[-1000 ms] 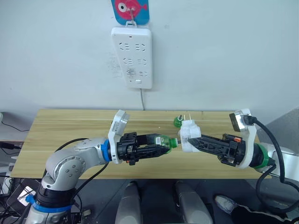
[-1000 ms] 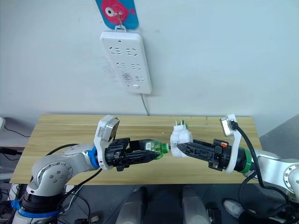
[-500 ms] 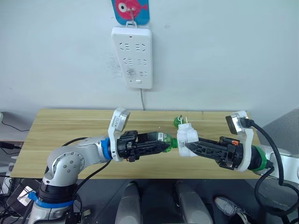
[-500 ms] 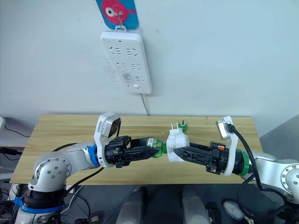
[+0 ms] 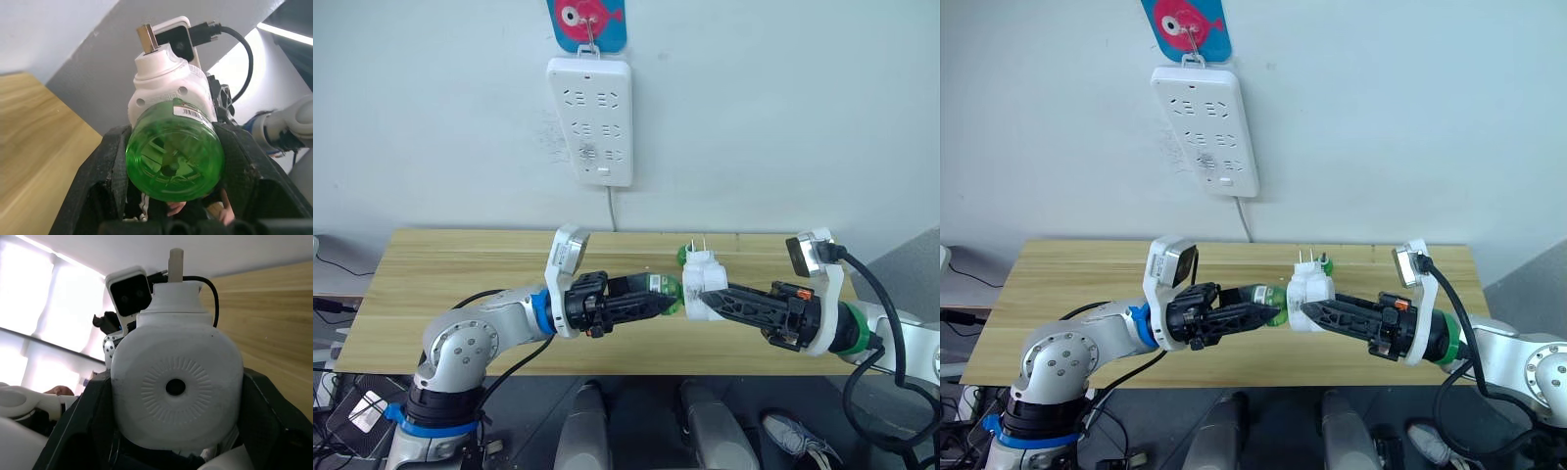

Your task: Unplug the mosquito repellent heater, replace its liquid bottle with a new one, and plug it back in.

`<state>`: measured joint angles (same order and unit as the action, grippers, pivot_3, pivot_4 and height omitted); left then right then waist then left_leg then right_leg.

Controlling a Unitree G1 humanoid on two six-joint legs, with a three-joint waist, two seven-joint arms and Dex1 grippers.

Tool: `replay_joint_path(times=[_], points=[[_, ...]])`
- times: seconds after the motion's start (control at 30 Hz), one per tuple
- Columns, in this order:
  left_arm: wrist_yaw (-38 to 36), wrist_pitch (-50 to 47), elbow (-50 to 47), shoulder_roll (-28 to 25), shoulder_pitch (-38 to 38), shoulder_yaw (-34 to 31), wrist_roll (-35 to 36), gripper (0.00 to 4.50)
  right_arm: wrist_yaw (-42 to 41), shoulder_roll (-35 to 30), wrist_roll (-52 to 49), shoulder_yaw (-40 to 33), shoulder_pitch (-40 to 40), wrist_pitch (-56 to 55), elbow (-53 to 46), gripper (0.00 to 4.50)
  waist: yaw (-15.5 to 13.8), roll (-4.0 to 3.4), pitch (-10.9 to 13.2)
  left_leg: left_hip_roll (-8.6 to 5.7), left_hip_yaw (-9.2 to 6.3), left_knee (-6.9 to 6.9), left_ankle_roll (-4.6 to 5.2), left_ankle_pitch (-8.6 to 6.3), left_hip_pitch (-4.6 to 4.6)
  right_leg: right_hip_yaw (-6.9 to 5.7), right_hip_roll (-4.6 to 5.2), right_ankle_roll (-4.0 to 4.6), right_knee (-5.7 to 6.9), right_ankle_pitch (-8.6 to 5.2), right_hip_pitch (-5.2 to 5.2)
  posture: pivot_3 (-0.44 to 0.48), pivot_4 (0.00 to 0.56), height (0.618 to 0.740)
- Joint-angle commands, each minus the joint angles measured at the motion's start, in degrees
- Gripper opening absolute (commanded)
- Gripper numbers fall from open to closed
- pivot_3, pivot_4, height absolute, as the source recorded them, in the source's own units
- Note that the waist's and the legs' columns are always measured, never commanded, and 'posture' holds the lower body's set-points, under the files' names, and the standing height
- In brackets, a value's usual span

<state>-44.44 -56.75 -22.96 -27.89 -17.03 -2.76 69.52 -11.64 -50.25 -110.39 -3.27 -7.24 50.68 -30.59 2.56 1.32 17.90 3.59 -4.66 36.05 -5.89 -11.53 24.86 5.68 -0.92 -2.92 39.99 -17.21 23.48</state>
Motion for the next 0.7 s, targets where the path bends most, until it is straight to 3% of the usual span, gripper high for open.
replay_joint_path(times=[0.03,0.17,0.3,0.33,0.6,0.7], points=[[1.08,0.85,-4.30,2.13,-0.37,2.38,1.17,2.33,-0.22,0.75,-2.61,4.63,-0.55,1.25,-6.53,2.97,-0.01,0.00,0.00,0.00,0.00,0.00,0.00,0.00,0.01,0.00,0.00,0.00,0.00,0.00,0.00,-0.030,0.262,0.735],[0.84,0.78,-4.22,1.98,-0.12,2.22,0.98,2.33,-0.94,0.13,-2.61,4.95,-0.63,1.96,-5.96,2.97,-0.02,0.01,0.00,0.00,-0.01,0.01,0.00,0.00,0.00,-0.01,0.00,0.01,0.01,0.01,0.00,-0.029,0.262,0.735],[0.64,1.66,-2.93,2.17,-0.58,2.00,-0.48,2.32,-2.40,-1.97,-2.61,4.15,-1.05,3.45,-5.34,4.34,-0.21,0.01,-0.02,-0.01,-0.01,0.01,0.00,0.00,0.00,-0.01,0.00,0.01,0.00,0.00,-0.02,-0.027,0.260,0.735],[0.72,1.79,-2.73,2.28,-0.57,1.89,-0.62,2.32,-2.63,-2.51,-2.58,3.93,-0.99,3.63,-5.45,4.49,-0.28,0.01,-0.02,0.00,-0.04,0.01,0.00,0.00,0.01,-0.04,0.00,0.01,0.00,0.00,-0.02,-0.027,0.260,0.735],[2.09,2.59,-1.26,3.10,-0.77,1.23,-0.55,2.32,-7.97,-7.80,5.46,-0.85,4.22,5.23,-10.84,4.50,-0.62,0.03,-0.05,-0.02,-0.04,0.03,0.00,0.00,-0.01,-0.04,0.00,0.00,0.00,0.01,-0.05,-0.036,0.258,0.735],[1.48,2.53,-1.15,2.59,-0.87,1.37,-0.55,2.32,-12.78,-11.24,8.43,-7.15,8.32,6.23,-11.77,3.88,-0.73,0.04,-0.05,-0.02,-0.05,0.04,0.00,0.00,-0.01,-0.04,0.01,0.00,0.00,0.01,-0.05,-0.041,0.256,0.735]])
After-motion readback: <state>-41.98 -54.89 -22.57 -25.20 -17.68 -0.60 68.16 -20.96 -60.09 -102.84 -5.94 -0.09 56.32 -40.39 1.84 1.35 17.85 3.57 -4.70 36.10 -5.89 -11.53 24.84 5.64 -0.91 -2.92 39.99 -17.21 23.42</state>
